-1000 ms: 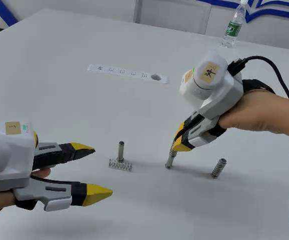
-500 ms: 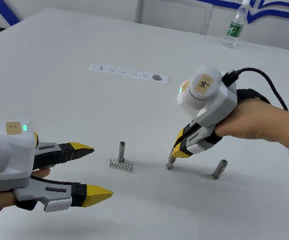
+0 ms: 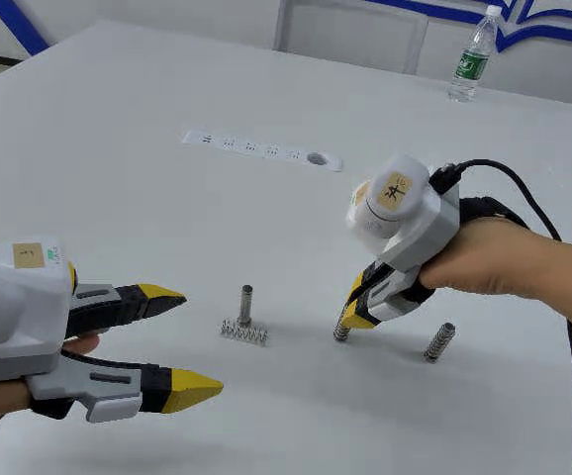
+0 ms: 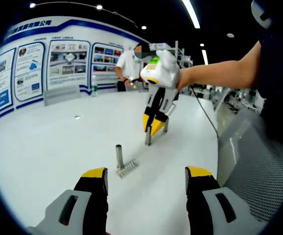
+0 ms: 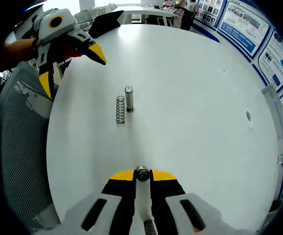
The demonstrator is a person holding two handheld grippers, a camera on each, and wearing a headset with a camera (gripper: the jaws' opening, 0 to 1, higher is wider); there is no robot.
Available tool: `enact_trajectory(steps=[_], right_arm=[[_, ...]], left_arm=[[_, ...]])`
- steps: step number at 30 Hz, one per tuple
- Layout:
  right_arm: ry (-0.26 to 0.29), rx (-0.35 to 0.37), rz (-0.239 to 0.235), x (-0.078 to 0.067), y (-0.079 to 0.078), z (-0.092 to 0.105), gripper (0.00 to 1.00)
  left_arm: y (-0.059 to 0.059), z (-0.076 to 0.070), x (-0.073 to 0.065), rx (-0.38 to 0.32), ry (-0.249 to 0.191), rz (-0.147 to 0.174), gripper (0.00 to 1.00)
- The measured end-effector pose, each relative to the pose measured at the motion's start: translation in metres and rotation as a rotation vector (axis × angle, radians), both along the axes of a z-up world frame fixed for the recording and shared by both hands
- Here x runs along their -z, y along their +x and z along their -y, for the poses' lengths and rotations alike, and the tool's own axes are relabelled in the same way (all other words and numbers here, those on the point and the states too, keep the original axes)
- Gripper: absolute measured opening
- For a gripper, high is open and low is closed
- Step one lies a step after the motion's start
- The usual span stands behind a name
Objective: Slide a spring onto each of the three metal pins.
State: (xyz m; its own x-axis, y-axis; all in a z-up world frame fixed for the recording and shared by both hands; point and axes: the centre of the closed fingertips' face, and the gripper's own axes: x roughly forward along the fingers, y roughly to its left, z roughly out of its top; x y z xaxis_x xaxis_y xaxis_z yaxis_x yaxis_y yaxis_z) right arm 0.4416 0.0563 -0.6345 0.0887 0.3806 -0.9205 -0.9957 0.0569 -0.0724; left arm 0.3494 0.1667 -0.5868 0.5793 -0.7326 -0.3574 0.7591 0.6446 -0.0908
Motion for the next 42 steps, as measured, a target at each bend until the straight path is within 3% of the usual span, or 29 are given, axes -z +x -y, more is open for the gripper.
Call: enact_trajectory(steps=[11, 21, 28, 33, 42], right_arm=[[0.012, 0.015, -0.012, 0.001, 0.001, 0.0, 0.13], [0.054, 0.006, 0.021, -0.021, -0.004, -0.008, 0.17], [0.102, -0.02, 0.039, -0.036, -0.017, -0.03, 0.18], [0.13, -0.028, 0.03, -0.035, -0.023, -0.047, 0.18], [0.141, -0.028, -0.005, -0.014, -0.031, -0.071, 0.17]], left_arm=[[0.0, -0.001, 0.001, -0.004, 0.0, 0.0, 0.65], [0.0, -0.002, 0.001, -0.004, -0.001, 0.0, 0.65], [0.001, -0.001, 0.001, -0.001, 0.001, 0.002, 0.65], [0.0, -0.002, 0.0, -0.002, 0.002, 0.005, 0.65], [-0.001, -0.006, 0.002, -0.01, 0.005, 0.0, 0.65]])
